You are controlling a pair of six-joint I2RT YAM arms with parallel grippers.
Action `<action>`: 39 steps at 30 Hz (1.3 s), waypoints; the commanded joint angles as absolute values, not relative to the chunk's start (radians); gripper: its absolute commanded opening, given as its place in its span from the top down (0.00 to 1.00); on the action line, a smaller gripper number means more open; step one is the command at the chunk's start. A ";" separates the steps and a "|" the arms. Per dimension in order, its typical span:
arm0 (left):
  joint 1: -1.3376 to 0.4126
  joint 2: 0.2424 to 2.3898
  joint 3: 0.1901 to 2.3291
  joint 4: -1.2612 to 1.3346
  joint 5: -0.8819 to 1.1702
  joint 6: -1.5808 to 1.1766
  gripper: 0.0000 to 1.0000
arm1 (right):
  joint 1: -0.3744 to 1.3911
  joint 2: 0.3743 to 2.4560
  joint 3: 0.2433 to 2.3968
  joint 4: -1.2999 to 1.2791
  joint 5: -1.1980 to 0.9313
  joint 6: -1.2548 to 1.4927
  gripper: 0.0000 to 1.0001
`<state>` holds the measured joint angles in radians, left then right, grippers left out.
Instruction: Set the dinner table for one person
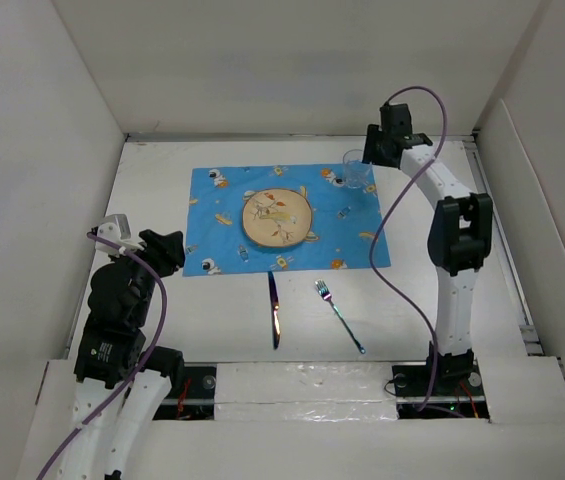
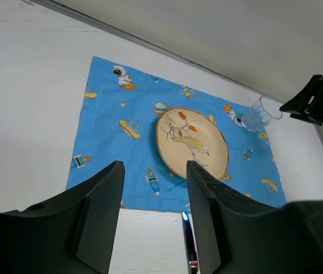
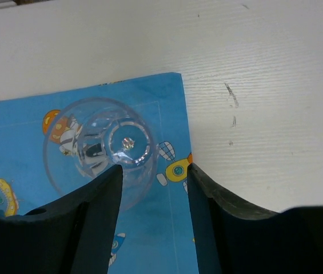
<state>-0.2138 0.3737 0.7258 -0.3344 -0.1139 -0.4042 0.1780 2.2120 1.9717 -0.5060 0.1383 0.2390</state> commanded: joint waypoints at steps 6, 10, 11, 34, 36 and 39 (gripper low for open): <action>-0.209 0.357 0.721 -0.301 -0.098 -0.400 0.63 | 0.297 1.726 1.636 -0.272 0.117 0.252 1.00; -0.209 0.350 0.719 -0.299 -0.083 -0.396 0.88 | 0.474 1.476 1.202 -0.021 0.113 0.313 1.00; -0.209 0.347 0.719 -0.299 -0.080 -0.393 1.00 | 0.618 1.345 1.005 0.023 0.188 0.317 1.00; -0.209 0.319 0.721 -0.302 -0.063 -0.391 0.84 | 0.979 1.314 0.735 -0.488 0.267 0.586 0.54; -0.209 0.316 0.721 -0.301 -0.064 -0.390 0.83 | 0.979 1.365 0.744 -0.483 0.267 0.584 0.56; -0.209 0.311 0.722 -0.304 -0.066 -0.391 0.83 | 0.979 1.397 0.755 -0.471 0.265 0.583 0.60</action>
<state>-0.2138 0.3260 0.7258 -0.3344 -0.0723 -0.3985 0.9722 1.3739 0.7033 -0.4709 0.2359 0.5777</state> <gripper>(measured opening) 0.164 0.410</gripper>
